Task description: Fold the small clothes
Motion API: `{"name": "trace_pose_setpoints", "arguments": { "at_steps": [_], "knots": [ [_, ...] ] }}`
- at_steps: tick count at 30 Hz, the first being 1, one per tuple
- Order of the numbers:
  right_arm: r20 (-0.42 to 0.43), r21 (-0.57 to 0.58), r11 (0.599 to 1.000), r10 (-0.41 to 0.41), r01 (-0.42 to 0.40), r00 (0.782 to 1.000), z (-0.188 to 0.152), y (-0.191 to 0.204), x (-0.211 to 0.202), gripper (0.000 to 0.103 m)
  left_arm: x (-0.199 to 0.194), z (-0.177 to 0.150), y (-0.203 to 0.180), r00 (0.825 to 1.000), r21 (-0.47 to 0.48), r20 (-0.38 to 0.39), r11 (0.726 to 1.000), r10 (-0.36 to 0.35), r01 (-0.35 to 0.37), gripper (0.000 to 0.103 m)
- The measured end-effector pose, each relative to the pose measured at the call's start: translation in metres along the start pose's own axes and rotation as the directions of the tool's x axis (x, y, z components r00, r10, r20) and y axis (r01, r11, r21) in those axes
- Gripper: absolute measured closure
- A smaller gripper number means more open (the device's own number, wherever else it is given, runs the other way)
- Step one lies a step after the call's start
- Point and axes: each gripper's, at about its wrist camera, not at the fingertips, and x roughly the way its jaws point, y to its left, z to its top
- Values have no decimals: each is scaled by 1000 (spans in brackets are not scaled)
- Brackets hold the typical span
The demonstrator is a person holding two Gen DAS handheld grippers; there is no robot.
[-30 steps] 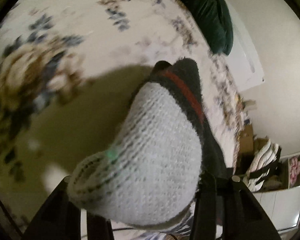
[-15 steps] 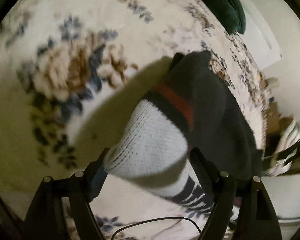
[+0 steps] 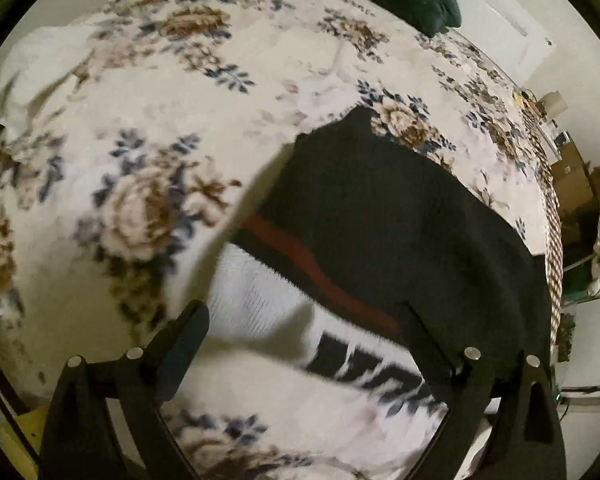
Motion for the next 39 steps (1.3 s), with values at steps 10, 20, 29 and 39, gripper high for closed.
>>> {"name": "trace_pose_setpoints", "arguments": {
  "at_steps": [10,20,29,39],
  "knots": [
    [34,8,1000,8,-8,999,-10,-3,-11,16,38,21,-77,989,146,63,981,-136,125,7],
    [96,90,995,37,-46,995,-4,-15,-14,15,146,13,-89,999,332,-51,943,7,10,0],
    [187,-7,999,-39,42,982,-18,26,-36,73,139,18,-81,996,258,-78,964,-46,65,0],
    [257,-385,892,-141,235,956,-87,156,-41,78,112,21,-55,983,129,-91,977,-161,172,0]
  ]
}}
